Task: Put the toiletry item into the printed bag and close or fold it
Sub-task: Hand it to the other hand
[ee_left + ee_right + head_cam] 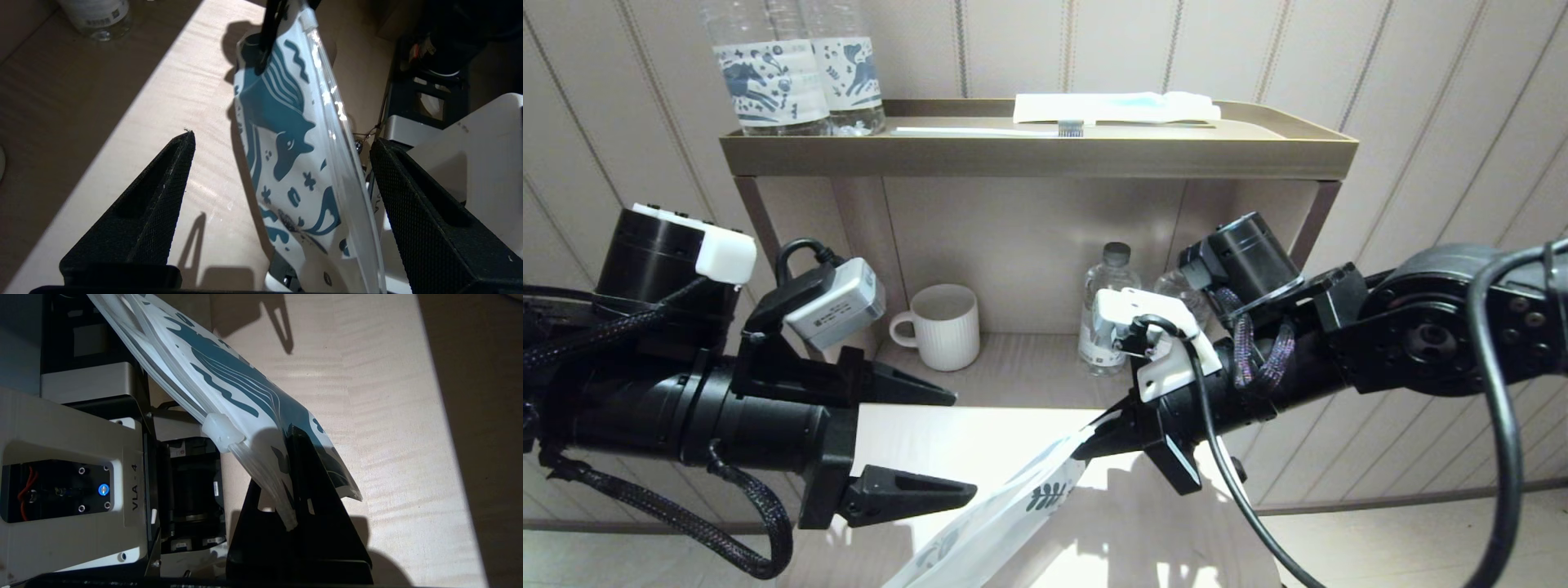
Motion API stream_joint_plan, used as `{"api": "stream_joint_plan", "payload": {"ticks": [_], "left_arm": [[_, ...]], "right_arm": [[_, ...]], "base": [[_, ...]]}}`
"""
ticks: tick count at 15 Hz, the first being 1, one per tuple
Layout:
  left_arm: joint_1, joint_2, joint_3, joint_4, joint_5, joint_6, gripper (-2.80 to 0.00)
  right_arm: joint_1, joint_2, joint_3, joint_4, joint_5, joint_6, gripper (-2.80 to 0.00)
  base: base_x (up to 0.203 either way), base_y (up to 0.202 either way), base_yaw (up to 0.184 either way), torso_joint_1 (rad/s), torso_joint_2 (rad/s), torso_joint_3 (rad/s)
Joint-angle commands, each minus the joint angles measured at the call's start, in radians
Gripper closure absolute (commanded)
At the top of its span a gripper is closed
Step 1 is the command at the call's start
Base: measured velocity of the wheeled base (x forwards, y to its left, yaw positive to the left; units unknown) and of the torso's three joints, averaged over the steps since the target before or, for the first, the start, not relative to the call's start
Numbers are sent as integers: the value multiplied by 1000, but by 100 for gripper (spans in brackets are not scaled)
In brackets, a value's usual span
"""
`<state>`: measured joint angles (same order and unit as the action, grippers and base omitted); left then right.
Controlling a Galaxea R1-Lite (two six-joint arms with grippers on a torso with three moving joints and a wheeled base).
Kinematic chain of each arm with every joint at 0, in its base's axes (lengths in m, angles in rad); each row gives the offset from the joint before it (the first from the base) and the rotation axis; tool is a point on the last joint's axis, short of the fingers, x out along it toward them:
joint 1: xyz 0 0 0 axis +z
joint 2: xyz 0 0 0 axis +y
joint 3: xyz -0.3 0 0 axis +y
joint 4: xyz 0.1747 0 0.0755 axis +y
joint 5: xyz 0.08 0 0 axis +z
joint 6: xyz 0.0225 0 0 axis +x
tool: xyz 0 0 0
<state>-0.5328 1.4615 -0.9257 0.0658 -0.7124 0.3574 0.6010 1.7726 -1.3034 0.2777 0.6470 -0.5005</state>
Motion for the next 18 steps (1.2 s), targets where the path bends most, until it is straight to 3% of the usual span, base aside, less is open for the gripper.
{"api": "stream_joint_plan", "payload": {"ticks": [1,5,7,11,16,18], "left_arm": [[-23,15,-27,0,7,7,-280],[-59,61,-62,-5,28,22,-280],[-72,94,-75,-60,38,37,-280],[-128,181,-72,-213,148,32,-280],[-128,163,-61,-226,181,27,-280],[-130,171,-65,-243,245,22,-280]], "right_arm": [[13,16,-18,3,3,4,0],[23,48,-60,9,2,50,0],[22,57,-72,7,0,93,0],[15,71,-81,5,2,102,0],[12,85,-102,3,2,143,0],[11,85,-102,3,3,152,0]], "base": [[0,0,0,0,0,0],[0,0,0,0,0,0],[0,0,0,0,0,0],[0,0,0,0,0,0],[0,0,0,0,0,0],[0,0,0,0,0,0]]}}
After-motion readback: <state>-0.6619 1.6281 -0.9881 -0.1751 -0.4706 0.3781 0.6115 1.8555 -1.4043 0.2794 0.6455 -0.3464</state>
